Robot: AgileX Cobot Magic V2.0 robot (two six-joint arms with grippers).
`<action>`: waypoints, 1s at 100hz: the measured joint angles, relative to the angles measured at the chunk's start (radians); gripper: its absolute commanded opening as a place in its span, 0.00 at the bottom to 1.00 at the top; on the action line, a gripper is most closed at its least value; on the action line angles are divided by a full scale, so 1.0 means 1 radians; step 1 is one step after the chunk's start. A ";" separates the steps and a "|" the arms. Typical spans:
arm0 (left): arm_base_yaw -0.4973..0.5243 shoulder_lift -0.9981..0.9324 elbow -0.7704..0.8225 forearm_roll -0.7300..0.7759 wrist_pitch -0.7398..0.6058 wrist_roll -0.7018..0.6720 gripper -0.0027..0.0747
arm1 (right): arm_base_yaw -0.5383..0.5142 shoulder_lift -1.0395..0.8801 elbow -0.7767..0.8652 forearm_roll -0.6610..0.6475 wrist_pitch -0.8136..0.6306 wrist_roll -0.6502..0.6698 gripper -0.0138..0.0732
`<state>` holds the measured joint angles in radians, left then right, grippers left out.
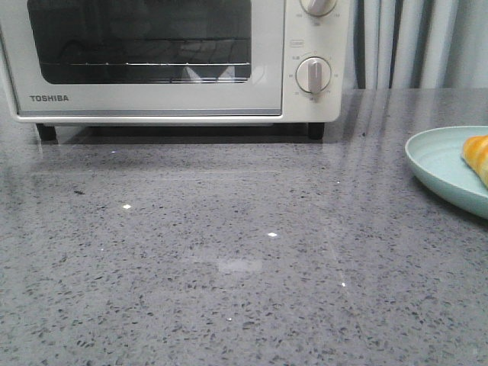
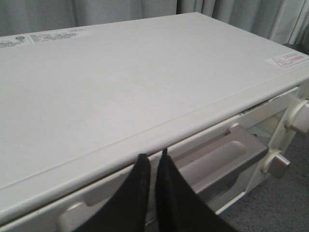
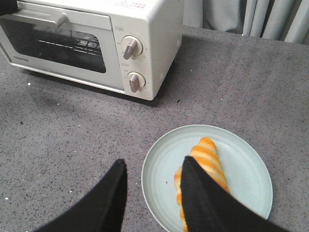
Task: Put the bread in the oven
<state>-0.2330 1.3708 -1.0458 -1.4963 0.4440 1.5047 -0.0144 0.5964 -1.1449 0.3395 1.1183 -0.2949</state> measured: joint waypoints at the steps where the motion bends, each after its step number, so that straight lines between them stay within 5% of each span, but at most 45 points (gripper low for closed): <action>1: 0.000 0.000 0.002 0.000 0.001 0.000 0.01 | 0.000 0.000 0.000 0.000 0.000 0.000 0.43; 46: -0.054 -0.111 0.299 -0.073 0.172 0.041 0.01 | 0.000 0.000 0.000 0.000 0.002 0.000 0.43; 71: -0.159 -0.343 0.578 -0.089 0.001 0.051 0.01 | 0.000 -0.002 -0.002 0.002 0.025 0.000 0.43; 100: -0.285 -0.760 0.611 -0.156 -0.073 -0.048 0.01 | 0.002 -0.012 -0.002 0.034 0.032 0.000 0.43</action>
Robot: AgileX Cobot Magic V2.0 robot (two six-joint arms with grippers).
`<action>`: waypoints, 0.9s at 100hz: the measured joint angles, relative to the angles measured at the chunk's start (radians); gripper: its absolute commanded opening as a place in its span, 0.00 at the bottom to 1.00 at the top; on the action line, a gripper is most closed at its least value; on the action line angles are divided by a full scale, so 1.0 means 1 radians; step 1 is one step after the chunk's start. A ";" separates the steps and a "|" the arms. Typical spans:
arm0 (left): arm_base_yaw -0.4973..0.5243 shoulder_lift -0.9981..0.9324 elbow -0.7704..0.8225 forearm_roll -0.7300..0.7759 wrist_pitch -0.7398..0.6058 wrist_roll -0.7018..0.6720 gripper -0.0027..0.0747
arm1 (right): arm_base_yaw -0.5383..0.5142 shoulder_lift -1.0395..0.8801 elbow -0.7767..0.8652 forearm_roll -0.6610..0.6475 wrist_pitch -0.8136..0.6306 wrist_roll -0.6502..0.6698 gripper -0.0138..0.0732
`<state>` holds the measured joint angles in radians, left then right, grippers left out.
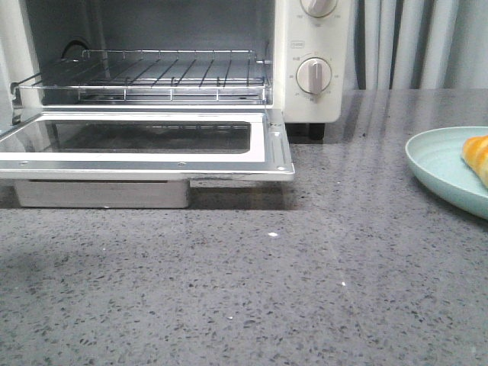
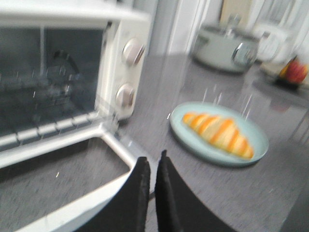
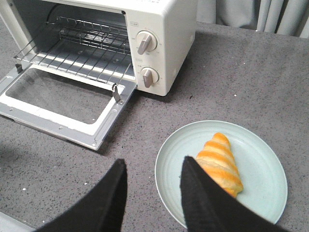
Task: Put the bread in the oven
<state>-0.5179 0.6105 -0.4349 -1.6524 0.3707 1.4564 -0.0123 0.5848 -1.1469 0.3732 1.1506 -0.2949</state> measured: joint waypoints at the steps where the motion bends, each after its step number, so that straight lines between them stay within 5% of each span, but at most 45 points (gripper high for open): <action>1: -0.002 -0.012 -0.002 0.000 0.000 -0.002 0.01 | 0.000 0.000 0.000 0.000 0.000 0.000 0.43; 33: -0.004 -0.119 -0.203 0.106 -0.012 -0.094 0.01 | 0.000 0.012 0.000 0.003 0.026 0.000 0.43; 72: -0.004 -0.120 -0.382 0.740 0.019 -0.653 0.01 | 0.000 0.181 0.000 0.002 0.040 0.000 0.43; 90: -0.004 -0.120 -0.385 0.942 0.046 -0.810 0.01 | 0.000 0.290 0.000 -0.059 0.051 0.002 0.44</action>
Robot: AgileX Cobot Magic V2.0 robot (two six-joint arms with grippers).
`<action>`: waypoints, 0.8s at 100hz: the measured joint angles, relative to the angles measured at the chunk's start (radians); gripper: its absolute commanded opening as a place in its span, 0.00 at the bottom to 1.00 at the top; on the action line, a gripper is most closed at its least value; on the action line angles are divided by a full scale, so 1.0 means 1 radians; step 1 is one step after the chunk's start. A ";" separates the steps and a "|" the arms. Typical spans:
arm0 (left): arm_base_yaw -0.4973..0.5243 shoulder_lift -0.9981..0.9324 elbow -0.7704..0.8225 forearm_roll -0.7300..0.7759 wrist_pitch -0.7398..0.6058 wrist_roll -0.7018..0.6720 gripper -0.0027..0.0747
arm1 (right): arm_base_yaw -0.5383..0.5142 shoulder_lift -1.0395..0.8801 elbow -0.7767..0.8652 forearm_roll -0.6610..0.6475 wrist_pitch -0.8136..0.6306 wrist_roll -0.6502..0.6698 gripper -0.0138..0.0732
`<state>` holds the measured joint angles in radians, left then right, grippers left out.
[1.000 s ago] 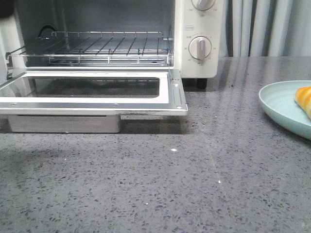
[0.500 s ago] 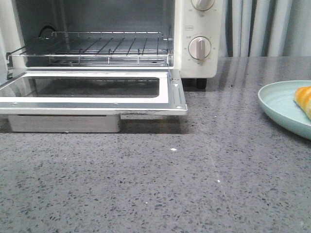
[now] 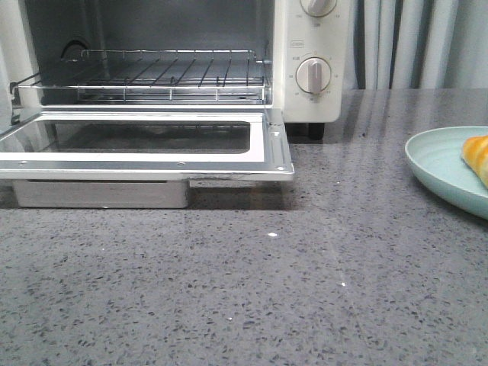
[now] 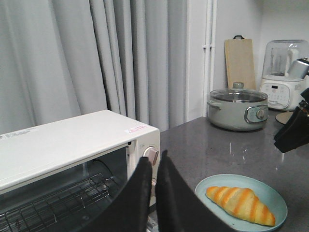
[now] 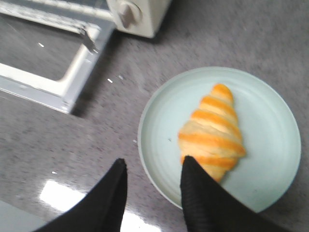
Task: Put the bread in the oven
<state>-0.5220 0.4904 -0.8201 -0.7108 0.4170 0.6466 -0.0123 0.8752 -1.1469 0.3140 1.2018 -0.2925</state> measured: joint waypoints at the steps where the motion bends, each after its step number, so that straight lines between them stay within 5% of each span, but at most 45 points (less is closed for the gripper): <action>1: 0.000 0.000 0.000 0.004 0.002 -0.008 0.01 | 0.000 0.008 0.000 -0.004 0.000 0.003 0.45; 29: 0.017 0.000 -0.005 0.066 0.040 -0.066 0.01 | 0.000 0.185 0.000 -0.091 0.038 0.037 0.75; 80: 0.060 0.032 -0.088 0.111 0.153 -0.072 0.01 | 0.000 0.433 0.000 -0.115 0.045 0.050 0.76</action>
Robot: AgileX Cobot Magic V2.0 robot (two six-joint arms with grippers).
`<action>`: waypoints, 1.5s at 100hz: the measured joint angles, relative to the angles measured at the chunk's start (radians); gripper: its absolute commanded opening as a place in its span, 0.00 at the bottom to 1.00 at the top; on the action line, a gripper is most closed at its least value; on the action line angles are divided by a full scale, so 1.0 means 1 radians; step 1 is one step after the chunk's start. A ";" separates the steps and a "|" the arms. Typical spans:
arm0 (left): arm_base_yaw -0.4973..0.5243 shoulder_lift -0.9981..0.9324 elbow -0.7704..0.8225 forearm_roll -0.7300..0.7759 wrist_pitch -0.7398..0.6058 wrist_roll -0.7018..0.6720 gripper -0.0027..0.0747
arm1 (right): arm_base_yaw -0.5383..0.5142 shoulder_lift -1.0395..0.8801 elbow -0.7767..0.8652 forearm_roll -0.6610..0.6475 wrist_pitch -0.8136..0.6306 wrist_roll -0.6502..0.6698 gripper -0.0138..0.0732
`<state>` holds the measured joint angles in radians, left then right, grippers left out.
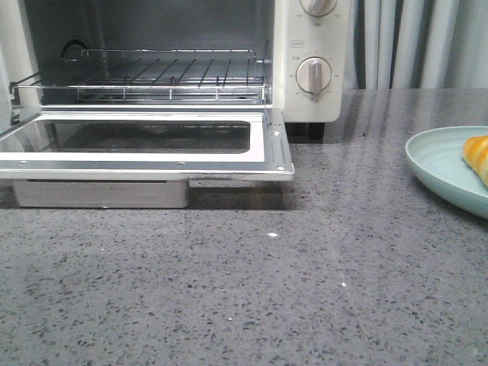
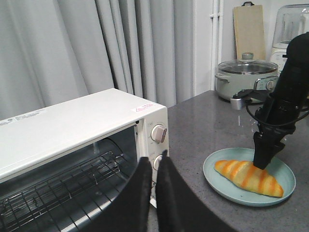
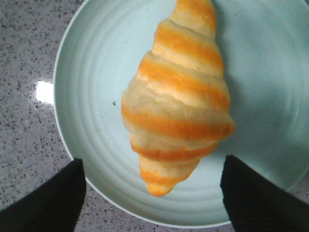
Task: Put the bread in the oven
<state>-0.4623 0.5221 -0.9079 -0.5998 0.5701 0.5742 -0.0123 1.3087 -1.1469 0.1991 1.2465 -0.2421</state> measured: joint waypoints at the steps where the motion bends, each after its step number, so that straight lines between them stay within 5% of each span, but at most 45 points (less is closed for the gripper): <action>1: 0.000 0.000 0.000 0.000 0.002 0.000 0.01 | 0.000 0.003 0.000 0.000 0.000 0.000 0.76; 93: 0.000 0.000 0.000 0.032 0.012 -0.002 0.01 | 0.000 0.169 0.000 -0.020 -0.096 0.003 0.75; 107: 0.000 0.000 0.000 0.032 0.012 -0.002 0.01 | 0.000 0.177 0.000 -0.020 -0.096 0.003 0.60; 135: 0.000 0.000 0.000 0.034 0.012 -0.002 0.01 | 0.000 0.181 0.000 -0.018 -0.071 0.003 0.11; 150: 0.000 0.000 0.000 0.034 0.021 -0.002 0.01 | 0.000 0.181 0.000 -0.004 -0.053 0.003 0.08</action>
<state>-0.4623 0.5221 -0.9079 -0.5658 0.5911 0.5718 -0.0123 1.4897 -1.1469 0.1954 1.1933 -0.2393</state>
